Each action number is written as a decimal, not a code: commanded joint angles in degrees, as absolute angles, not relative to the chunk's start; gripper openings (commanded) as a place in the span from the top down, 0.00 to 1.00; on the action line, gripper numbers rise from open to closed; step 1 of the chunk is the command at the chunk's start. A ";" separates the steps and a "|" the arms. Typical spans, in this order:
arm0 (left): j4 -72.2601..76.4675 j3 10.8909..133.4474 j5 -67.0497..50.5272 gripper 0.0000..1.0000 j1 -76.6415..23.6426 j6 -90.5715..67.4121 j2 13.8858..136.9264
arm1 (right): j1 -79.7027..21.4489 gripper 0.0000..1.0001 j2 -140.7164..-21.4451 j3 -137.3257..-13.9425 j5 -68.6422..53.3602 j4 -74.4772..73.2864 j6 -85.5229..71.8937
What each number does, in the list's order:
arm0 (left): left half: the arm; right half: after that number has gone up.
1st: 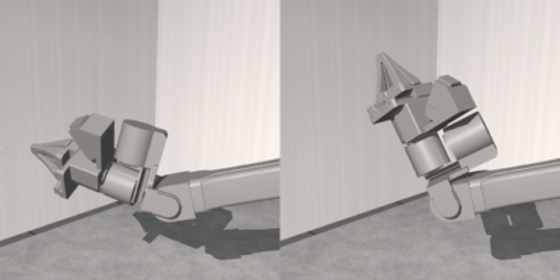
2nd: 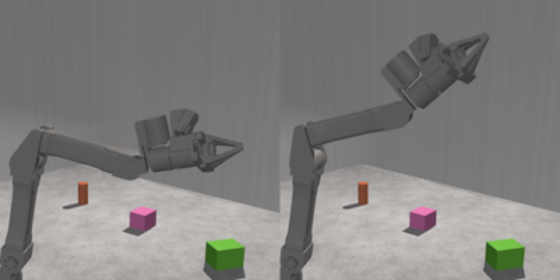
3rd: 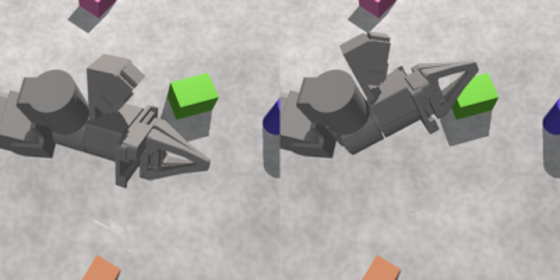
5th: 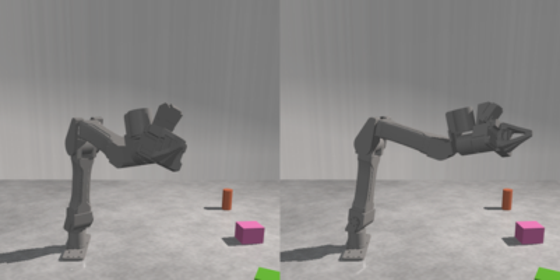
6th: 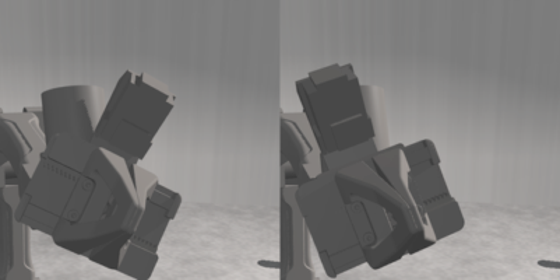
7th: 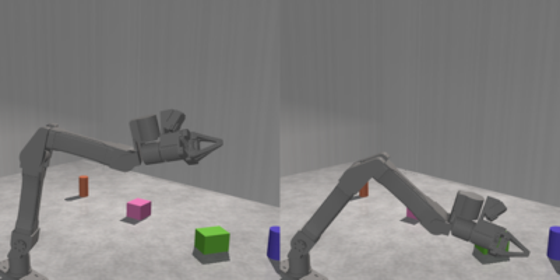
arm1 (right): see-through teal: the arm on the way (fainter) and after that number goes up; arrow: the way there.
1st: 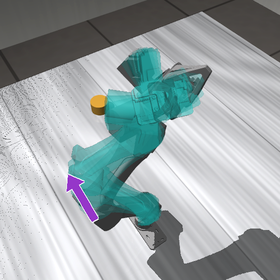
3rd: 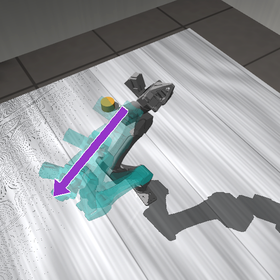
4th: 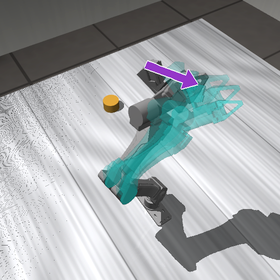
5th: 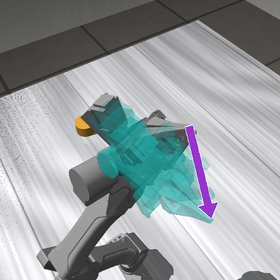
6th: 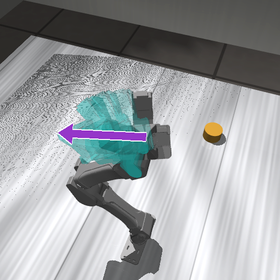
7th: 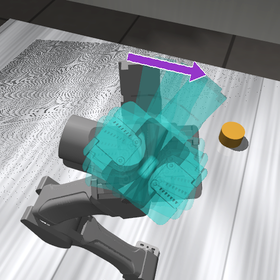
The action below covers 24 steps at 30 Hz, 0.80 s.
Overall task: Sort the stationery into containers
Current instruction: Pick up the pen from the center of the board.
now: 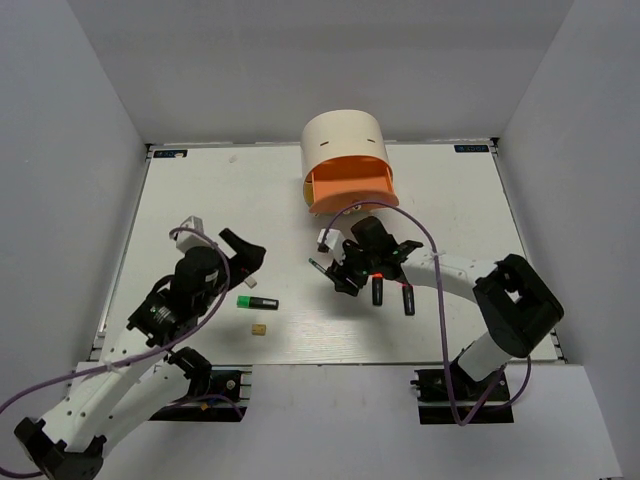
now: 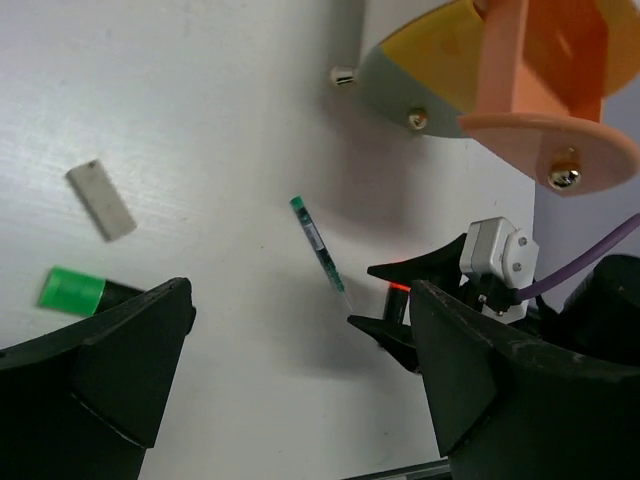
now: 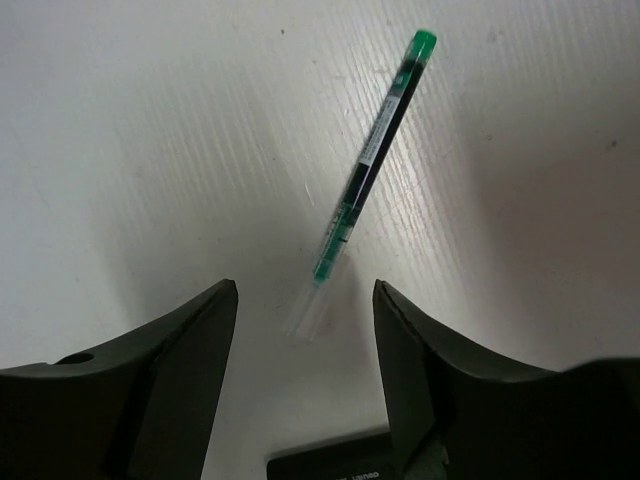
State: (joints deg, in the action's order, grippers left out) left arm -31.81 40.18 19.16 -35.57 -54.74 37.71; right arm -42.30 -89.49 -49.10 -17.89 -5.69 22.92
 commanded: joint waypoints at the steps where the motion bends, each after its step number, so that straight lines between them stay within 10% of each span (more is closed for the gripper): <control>1: -38.75 37.45 23.29 0.00 -35.42 -66.61 32.62 | -44.90 0.37 -90.87 -50.89 -10.03 -3.00 20.40; 15: -43.77 33.75 21.71 0.00 -35.42 -73.74 30.58 | -47.29 0.34 -98.96 -55.63 -3.25 -3.69 14.68; 24: -43.77 33.75 20.57 0.00 -35.42 -73.74 32.34 | -47.37 0.55 -100.11 -54.67 -7.03 -6.50 14.77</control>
